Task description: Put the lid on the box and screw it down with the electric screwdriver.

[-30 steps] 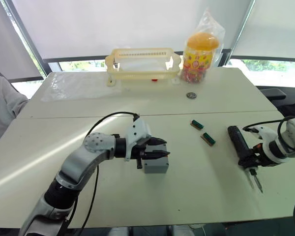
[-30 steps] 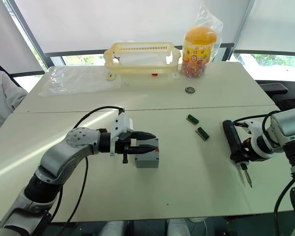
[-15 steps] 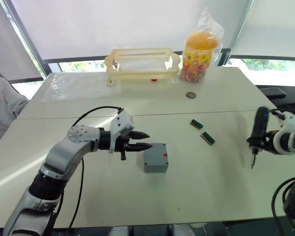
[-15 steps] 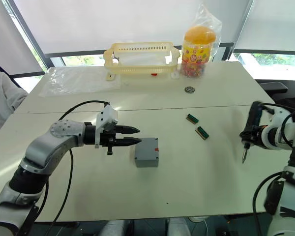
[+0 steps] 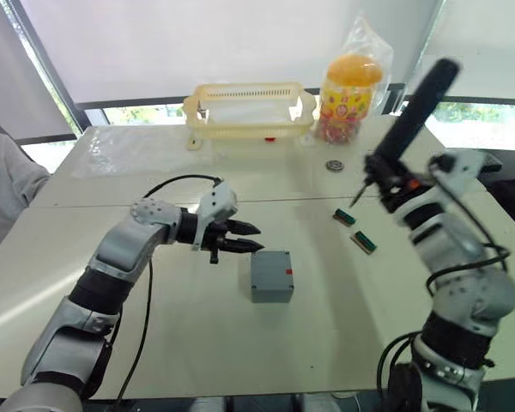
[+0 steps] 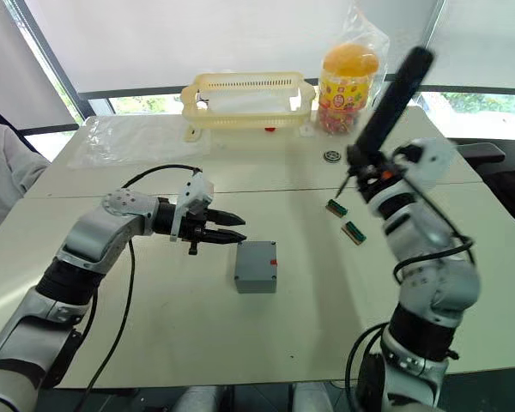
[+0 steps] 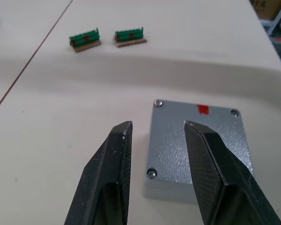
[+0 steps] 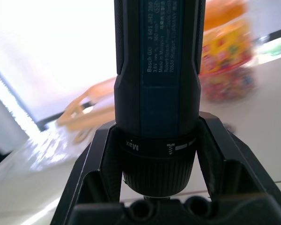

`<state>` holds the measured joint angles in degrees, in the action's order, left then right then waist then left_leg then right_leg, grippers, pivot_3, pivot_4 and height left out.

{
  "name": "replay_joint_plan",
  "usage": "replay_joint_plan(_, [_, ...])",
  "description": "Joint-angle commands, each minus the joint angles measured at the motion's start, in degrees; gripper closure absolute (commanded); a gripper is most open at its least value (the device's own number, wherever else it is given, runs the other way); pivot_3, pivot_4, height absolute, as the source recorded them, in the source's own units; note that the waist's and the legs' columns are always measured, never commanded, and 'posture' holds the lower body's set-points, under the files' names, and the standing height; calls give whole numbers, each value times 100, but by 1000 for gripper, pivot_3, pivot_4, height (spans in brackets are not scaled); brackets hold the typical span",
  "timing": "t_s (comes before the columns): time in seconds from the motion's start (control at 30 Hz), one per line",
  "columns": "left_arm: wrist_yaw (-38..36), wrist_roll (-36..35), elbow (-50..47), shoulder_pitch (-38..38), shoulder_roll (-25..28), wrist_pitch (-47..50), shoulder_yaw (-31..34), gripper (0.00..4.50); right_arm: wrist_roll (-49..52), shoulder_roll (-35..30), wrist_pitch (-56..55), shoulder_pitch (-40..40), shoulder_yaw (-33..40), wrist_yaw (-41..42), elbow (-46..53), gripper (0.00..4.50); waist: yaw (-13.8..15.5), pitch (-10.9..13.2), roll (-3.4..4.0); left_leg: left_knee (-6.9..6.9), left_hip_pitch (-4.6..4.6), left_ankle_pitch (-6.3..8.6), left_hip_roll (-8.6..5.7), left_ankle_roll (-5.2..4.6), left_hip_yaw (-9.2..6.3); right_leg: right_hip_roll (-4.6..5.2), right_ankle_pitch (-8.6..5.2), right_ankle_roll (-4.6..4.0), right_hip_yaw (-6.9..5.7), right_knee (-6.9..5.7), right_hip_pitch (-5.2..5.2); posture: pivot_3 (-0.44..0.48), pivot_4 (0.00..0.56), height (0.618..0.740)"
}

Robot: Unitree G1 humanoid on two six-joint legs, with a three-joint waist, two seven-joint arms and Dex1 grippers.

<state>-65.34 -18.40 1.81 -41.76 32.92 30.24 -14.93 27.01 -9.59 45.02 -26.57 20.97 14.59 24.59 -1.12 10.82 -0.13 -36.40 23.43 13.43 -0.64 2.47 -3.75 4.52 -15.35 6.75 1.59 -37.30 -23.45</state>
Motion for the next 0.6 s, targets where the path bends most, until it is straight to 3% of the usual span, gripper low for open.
replay_joint_plan(0.03, [140, 31, -466, 201, 0, 1, 55, 2748, 63, 197, -779, 72, -467, 195, 394, 2702, -5, 0, 0, 0, 0, 0, 0, 0, 0, 0, 0, 0, 0, -1, -1, 0, 150, 740])
replay_joint_plan(0.37, [207, 231, -1291, 727, 105, 160, -269, 2748, 75, 187, -1576, 749, -1461, 624, 401, 2702, 3, 0, 0, 2, -3, -1, 1, 2, -3, 0, 0, -1, 0, -1, 0, 0, 150, 740])
replay_joint_plan(0.6, [191, 549, -1075, 822, 86, -152, -521, 2748, 52, 104, -1678, 1123, -1700, 569, 634, 2702, 13, 0, 0, 2, -3, -1, 1, 2, -3, -1, -1, -1, 0, -1, 1, 0, 150, 740])
